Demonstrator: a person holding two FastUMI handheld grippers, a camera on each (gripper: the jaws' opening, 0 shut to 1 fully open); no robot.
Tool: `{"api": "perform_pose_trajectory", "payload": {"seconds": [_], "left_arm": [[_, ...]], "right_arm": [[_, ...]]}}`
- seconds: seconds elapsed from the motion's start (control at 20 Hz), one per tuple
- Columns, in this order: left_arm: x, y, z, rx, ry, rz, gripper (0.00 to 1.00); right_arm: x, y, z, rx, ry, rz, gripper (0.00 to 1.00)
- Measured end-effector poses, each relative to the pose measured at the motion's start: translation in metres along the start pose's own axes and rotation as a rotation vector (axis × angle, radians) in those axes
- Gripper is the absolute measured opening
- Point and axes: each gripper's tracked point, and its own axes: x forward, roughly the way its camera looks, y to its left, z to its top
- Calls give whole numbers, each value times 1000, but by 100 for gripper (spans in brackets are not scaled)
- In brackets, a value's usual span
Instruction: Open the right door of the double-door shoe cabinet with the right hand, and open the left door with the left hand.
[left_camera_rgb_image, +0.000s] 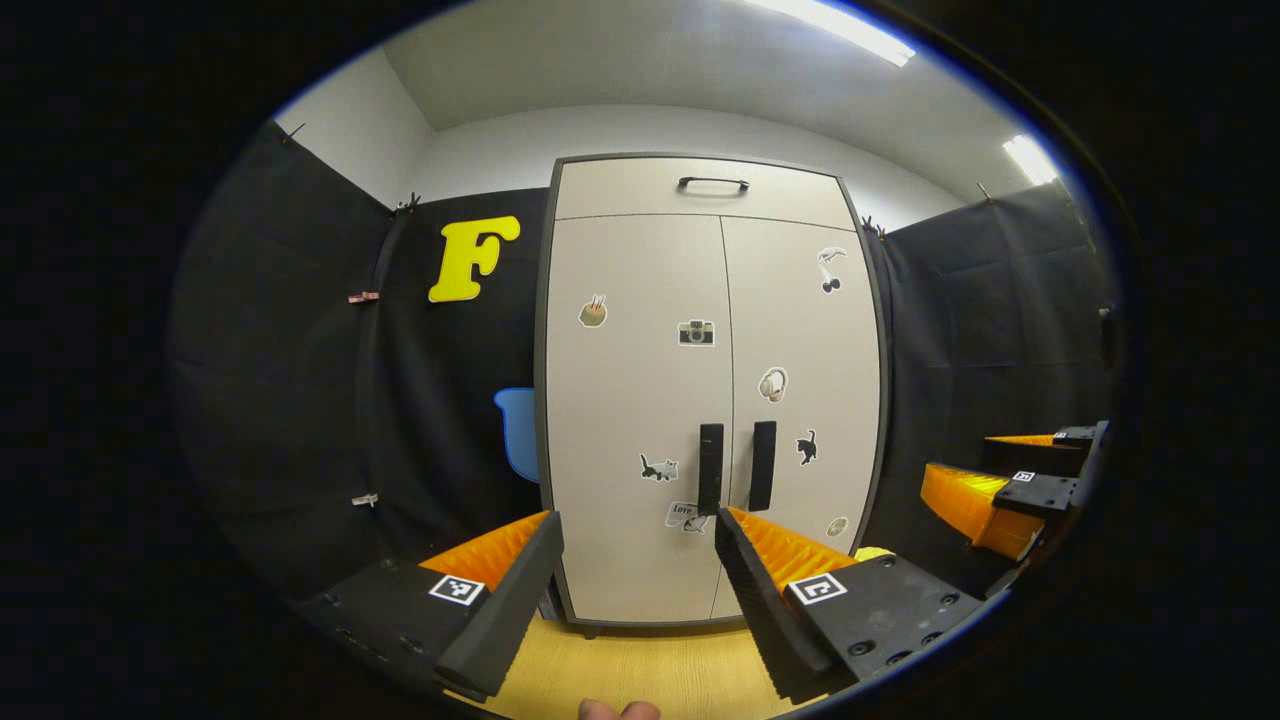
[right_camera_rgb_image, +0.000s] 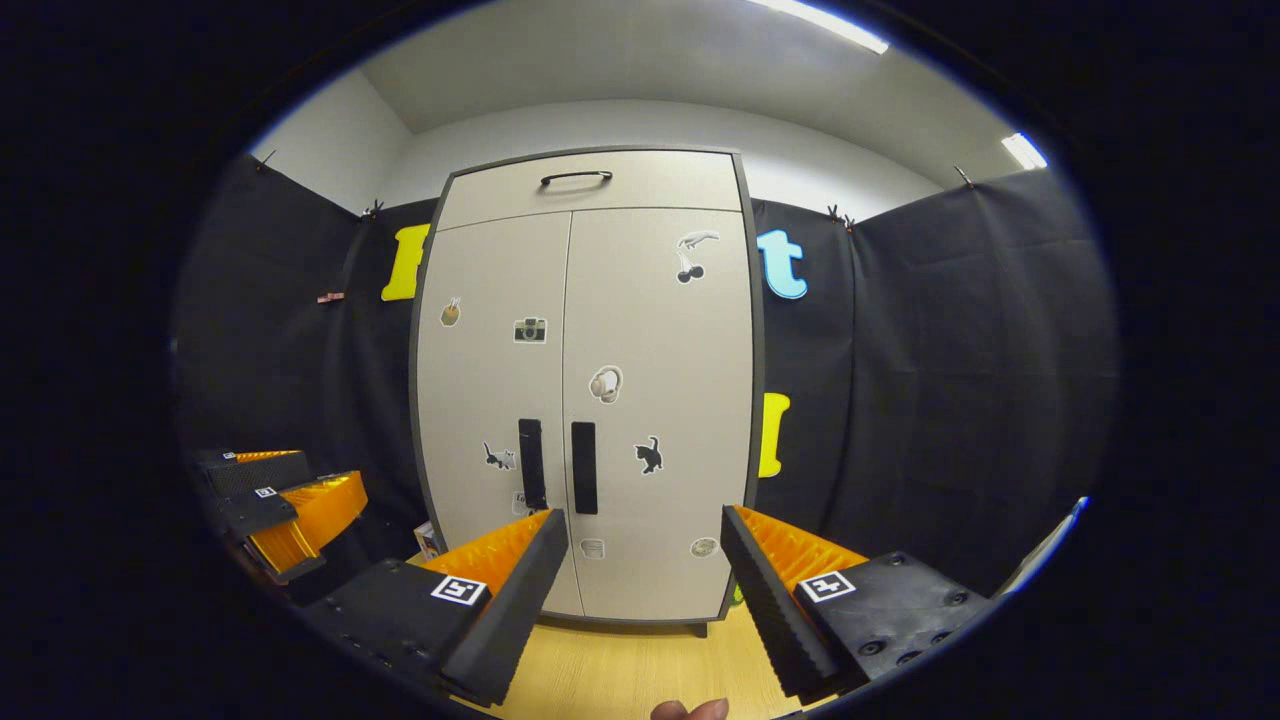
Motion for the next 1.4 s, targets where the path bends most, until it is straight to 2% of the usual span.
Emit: {"api": "perform_pose_trajectory", "payload": {"seconds": [0.4,0.6,1.1,1.4], "left_arm": [[2,2,-4,-8,8,-8,94],[3,7,-10,-4,19,-11,94],[14,31,-27,-12,51,2,94],[16,43,-36,-23,67,13,95]], "right_arm": [[28,19,2,40,-4,35,97],[71,22,-7,18,-5,-2,97],[178,70,-41,-8,28,35,97],[226,76,-58,33,54,26,97]]}}
